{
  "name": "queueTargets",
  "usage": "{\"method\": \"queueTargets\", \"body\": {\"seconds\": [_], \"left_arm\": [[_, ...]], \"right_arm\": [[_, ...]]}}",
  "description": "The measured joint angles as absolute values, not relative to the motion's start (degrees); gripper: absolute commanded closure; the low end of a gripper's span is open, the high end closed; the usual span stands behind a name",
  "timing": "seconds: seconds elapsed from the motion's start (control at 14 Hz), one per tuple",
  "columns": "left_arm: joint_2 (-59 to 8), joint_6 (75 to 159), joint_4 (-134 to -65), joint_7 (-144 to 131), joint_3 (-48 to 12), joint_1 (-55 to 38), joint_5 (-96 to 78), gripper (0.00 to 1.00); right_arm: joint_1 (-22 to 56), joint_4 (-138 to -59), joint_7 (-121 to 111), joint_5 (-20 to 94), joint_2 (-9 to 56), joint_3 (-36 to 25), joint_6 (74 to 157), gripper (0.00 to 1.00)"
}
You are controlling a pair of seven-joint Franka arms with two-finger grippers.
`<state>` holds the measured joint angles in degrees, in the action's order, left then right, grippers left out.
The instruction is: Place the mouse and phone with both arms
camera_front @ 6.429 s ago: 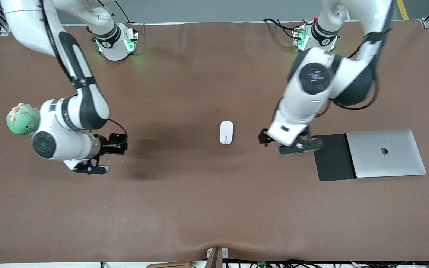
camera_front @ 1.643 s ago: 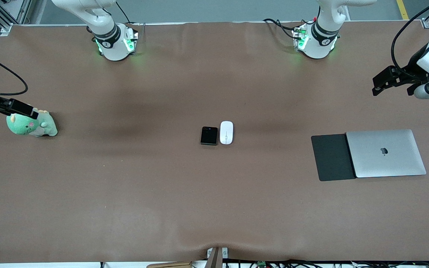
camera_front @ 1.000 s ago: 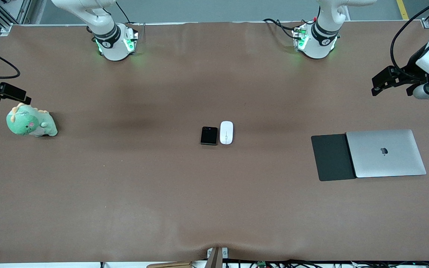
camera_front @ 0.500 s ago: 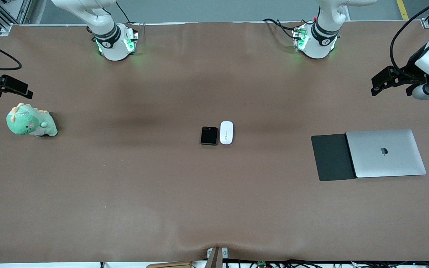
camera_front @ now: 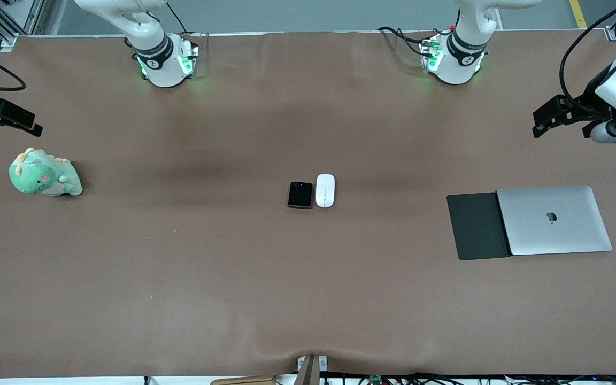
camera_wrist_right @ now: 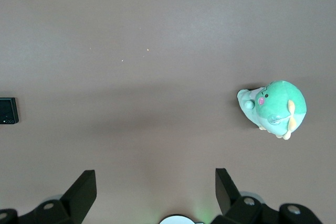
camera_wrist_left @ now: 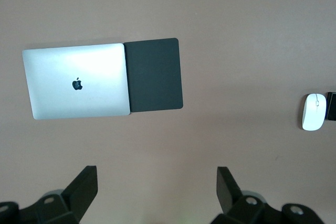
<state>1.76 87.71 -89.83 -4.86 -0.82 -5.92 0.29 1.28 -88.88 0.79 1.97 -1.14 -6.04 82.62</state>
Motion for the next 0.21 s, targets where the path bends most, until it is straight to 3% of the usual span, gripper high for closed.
{"method": "queueTargets", "body": {"seconds": [0.21], "left_arm": [[1.76, 87.53, -89.83, -4.81, -0.81, -5.92, 0.29, 0.00]], "right_arm": [[1.27, -88.88, 0.79, 1.95, -1.14, -5.93, 82.66, 0.00]]}}
